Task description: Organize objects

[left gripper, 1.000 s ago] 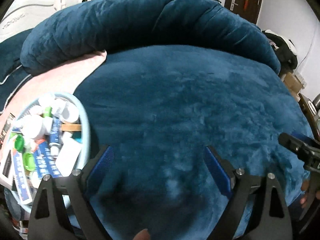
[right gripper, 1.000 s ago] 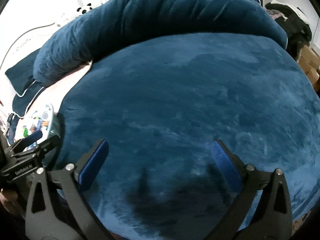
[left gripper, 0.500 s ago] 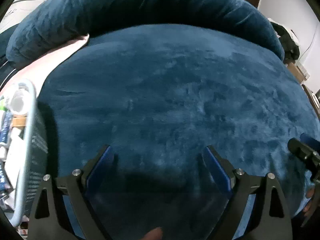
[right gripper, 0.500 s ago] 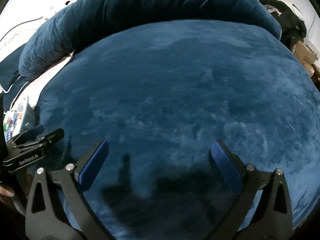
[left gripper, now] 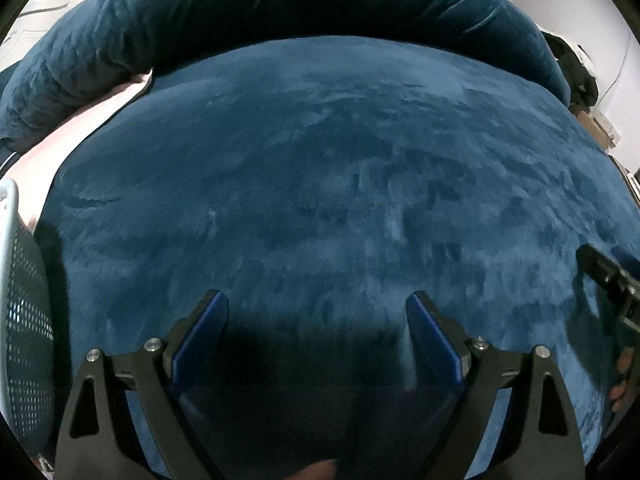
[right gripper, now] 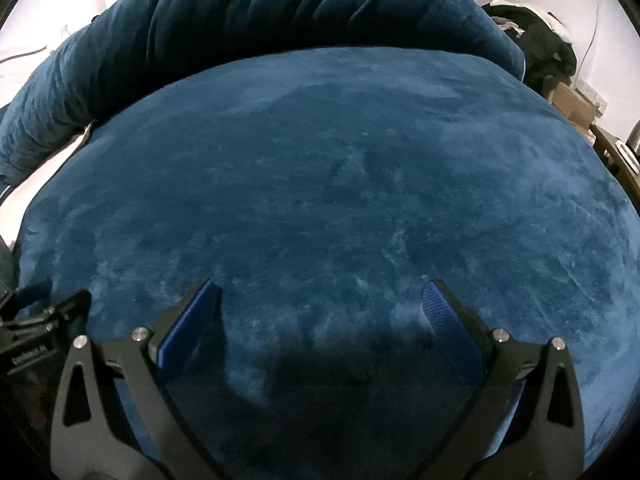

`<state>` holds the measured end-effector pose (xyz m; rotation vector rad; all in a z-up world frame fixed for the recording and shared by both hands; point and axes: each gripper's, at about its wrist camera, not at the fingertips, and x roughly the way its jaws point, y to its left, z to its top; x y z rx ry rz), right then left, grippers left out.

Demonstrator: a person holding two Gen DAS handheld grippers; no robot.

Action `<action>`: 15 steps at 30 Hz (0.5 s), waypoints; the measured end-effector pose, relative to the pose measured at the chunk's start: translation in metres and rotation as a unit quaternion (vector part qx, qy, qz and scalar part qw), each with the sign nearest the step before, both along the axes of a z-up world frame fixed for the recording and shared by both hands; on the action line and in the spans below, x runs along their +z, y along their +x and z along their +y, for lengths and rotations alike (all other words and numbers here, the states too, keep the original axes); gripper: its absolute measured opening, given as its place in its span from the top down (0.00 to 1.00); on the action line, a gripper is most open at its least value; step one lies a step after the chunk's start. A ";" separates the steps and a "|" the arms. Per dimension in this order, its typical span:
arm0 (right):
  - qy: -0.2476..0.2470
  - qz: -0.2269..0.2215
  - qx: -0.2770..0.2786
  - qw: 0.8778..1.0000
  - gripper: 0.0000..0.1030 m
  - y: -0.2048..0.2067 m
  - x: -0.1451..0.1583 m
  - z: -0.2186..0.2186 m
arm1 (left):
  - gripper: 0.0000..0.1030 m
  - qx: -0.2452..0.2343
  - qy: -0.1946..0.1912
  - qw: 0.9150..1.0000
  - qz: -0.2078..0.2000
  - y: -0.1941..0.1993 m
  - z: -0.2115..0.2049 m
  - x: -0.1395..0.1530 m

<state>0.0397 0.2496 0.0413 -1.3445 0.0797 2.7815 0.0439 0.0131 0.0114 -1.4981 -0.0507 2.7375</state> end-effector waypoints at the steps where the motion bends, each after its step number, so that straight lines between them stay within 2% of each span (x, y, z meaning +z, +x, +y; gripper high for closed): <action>1: 0.002 0.000 0.002 1.000 0.00 -0.001 -0.001 -0.001 | 0.10 -0.001 -0.001 1.000 0.001 -0.002 0.002 -0.001; 4: -0.001 -0.003 0.003 1.000 0.00 -0.001 -0.006 0.002 | 0.07 0.000 -0.003 1.000 0.002 -0.006 0.002 -0.005; 9: -0.007 -0.009 0.002 1.000 0.00 -0.001 -0.008 0.004 | 0.03 0.006 0.019 1.000 0.004 -0.007 -0.004 -0.010; 15: 0.007 -0.013 0.000 1.000 0.00 -0.004 -0.010 -0.002 | 0.01 0.007 0.020 1.000 0.008 -0.009 -0.002 -0.012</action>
